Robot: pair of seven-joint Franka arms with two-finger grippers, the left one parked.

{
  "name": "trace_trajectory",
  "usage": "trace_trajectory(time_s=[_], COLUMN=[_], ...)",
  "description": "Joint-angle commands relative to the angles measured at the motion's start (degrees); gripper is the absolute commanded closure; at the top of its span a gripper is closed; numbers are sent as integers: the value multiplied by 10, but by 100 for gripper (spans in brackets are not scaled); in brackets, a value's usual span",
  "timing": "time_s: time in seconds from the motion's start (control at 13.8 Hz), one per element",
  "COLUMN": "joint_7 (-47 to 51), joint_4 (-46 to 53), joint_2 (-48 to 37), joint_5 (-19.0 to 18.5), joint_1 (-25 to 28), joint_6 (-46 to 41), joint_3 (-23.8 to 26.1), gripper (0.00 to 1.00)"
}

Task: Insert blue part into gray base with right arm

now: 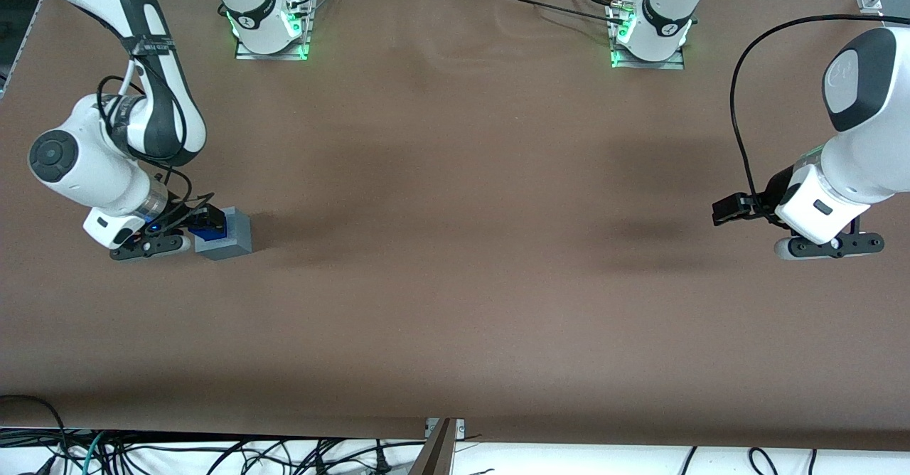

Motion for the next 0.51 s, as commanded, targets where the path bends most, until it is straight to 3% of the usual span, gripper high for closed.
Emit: trace_trajectory(time_s=[0.0,0.22,0.44], joint_7=[27,49,56], joint_4=[76,114,116], joint_2=[-28,-88,-160], joint_5=[8,-8,-49], joint_1=[0,0,0], joint_6=[-118,-189,-259], joint_3=[1,1,3], gripper=[1,1,1])
